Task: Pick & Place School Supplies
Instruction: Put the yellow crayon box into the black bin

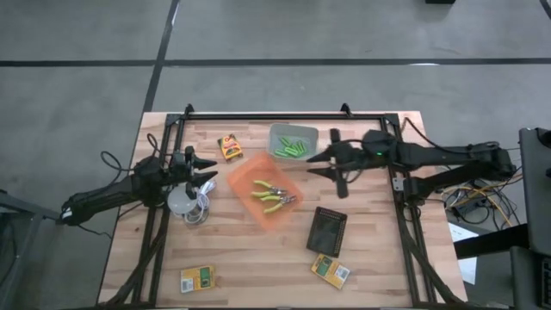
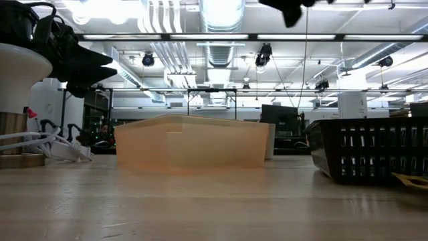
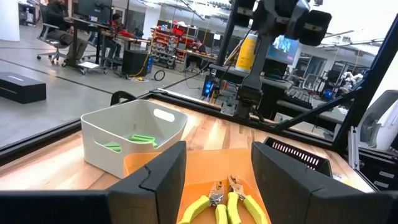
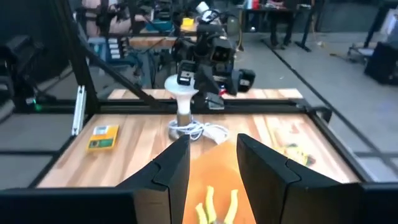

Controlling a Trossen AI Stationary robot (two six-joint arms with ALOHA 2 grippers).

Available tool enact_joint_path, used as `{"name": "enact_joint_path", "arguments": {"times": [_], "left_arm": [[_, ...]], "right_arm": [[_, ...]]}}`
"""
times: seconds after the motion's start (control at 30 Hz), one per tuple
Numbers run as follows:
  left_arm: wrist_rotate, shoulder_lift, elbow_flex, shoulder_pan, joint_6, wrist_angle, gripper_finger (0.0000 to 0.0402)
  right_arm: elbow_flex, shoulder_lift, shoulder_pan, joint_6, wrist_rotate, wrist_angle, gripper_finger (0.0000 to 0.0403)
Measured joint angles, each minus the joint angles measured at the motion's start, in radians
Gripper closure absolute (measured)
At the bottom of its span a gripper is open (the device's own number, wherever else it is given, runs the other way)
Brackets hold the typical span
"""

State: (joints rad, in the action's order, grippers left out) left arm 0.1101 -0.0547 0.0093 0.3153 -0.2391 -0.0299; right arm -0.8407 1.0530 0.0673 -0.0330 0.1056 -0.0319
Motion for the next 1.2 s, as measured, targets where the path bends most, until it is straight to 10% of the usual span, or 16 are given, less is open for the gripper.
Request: {"name": "enact_joint_path", "arguments": {"times": [0.6,0.97,1.2], "left_arm": [[0.0,0.0,0.0,0.0,0.0,0.0,0.0213],[0.0,0.0,0.0,0.0,0.0,0.0,0.0213],[0.0,0.0,0.0,0.0,0.0,0.0,0.0213]], "right_arm": [[0.431,-0.62,0.0,-0.146,-0.13,0.056,0.0273],[0.508,-0.695,-0.025,-0.152,0.011,0.059,0.0273],[0.507,-0.691,-0.056,-0.125,0.32,0.057,0.0273]]}}
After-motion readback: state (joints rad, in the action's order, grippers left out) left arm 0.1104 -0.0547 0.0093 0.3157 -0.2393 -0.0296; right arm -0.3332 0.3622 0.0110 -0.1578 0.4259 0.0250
